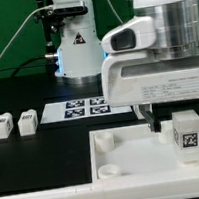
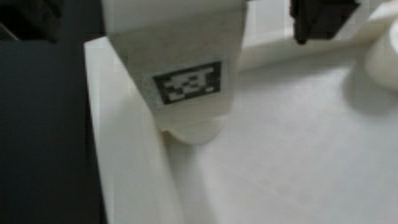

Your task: Assemble one leg

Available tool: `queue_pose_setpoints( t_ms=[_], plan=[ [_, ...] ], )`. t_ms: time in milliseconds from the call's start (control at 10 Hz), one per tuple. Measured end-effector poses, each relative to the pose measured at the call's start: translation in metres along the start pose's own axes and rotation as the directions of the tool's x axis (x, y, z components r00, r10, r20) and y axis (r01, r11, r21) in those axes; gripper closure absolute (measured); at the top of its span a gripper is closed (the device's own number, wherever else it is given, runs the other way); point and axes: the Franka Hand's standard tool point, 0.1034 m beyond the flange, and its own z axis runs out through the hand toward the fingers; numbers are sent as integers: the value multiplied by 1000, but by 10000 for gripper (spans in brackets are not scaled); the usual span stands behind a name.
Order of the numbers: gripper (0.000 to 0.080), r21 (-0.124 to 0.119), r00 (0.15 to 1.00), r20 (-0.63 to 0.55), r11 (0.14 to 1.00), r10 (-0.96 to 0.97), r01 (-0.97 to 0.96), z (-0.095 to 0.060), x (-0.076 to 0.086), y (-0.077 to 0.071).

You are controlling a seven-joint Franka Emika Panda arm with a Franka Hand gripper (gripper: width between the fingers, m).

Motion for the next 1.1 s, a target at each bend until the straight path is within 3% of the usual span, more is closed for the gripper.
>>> queue_pose_setpoints(
  t_ms=[200, 400, 700, 900, 1000, 1100],
  plan=[
    [177, 3, 999, 2, 999, 51, -51, 0, -1, 0],
    [510, 10, 960, 6, 960, 279, -279, 1, -1, -1],
    [508, 9, 809, 12, 809, 588, -588, 1, -1, 0],
    [507, 2, 557, 18, 557, 830, -830, 2, -1, 2],
    [507, 2, 392, 31, 392, 919, -920, 2, -1, 3],
    [506, -6, 161, 50, 161, 986, -987, 2, -3, 2]
  ],
)
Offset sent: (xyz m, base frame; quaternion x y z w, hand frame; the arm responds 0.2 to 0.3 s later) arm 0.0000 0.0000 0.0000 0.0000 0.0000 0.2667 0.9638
